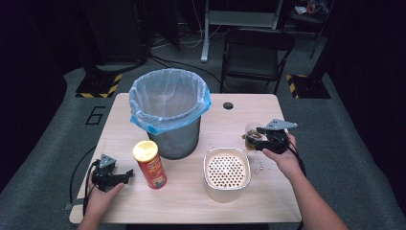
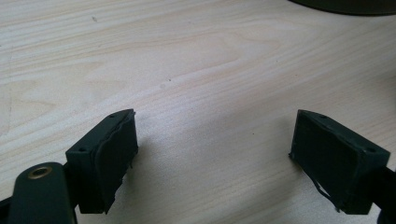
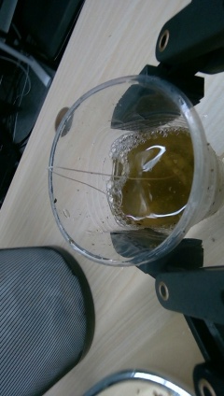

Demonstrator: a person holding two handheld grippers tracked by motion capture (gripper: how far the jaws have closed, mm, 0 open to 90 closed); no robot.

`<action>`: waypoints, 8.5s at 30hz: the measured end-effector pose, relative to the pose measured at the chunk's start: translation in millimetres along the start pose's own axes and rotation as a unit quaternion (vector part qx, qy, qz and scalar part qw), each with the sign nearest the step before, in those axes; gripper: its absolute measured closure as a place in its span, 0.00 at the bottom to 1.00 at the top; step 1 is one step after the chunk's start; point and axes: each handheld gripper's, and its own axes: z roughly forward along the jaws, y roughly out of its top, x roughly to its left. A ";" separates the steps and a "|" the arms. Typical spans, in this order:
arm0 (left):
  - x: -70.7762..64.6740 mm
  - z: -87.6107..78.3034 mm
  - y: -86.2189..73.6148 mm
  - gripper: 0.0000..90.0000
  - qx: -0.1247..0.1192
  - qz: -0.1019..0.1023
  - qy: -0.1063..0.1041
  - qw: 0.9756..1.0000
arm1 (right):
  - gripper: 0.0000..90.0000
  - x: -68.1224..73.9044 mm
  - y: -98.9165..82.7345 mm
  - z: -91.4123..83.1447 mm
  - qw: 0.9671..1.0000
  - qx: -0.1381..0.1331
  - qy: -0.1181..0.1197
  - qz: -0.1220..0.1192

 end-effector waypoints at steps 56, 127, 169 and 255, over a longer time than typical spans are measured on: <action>-0.3 0.7 -0.4 0.16 -0.005 -0.001 0.002 1.000 | 0.43 40.1 57.6 0.2 0.975 -0.063 0.096 -0.191; 0.0 -0.1 0.0 0.16 0.000 0.000 0.000 1.000 | 0.43 147.8 -7.7 -15.9 0.496 -0.024 -0.246 -0.833; -0.3 0.6 -0.3 0.16 -0.004 -0.001 0.002 1.000 | 0.42 152.0 -5.4 -20.6 0.492 -0.035 -0.249 -0.833; -0.1 0.4 -0.2 0.16 -0.003 -0.001 0.001 1.000 | 0.42 44.3 104.9 -64.0 0.986 -0.149 0.071 0.010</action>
